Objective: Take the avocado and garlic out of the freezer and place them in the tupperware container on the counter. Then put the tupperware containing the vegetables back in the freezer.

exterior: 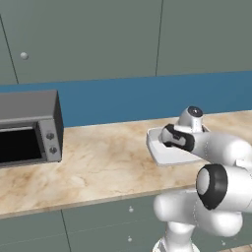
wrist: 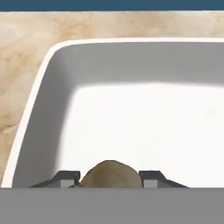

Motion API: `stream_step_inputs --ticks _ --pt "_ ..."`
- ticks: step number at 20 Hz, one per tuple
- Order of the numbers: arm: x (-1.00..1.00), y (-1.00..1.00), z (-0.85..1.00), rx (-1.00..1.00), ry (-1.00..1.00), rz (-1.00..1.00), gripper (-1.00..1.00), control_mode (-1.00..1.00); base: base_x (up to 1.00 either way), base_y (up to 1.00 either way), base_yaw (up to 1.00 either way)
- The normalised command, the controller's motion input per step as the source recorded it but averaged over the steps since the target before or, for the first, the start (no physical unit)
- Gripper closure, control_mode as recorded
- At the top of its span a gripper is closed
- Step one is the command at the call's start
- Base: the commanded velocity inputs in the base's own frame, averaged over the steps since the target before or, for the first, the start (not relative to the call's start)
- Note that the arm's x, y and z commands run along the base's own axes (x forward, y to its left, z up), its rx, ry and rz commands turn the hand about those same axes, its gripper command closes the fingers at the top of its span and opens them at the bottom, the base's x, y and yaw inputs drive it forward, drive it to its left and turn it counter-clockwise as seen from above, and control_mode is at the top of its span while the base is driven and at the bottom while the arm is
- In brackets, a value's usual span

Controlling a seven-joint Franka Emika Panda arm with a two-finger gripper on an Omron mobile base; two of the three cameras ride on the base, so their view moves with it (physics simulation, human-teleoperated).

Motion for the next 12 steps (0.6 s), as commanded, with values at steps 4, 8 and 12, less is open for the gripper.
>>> stream_step_inputs --ticks 4,8,12 --pt "0.36 -0.02 -0.33 0.00 0.03 0.00 1.00 -1.00 0.00 0.00 0.00" --pt "0.22 -0.06 -0.36 0.00 0.00 0.00 1.00 -1.00 0.00 0.00 0.00" --pt "0.09 -0.04 -0.40 0.00 0.00 0.01 1.00 -1.00 0.00 0.00 0.00"
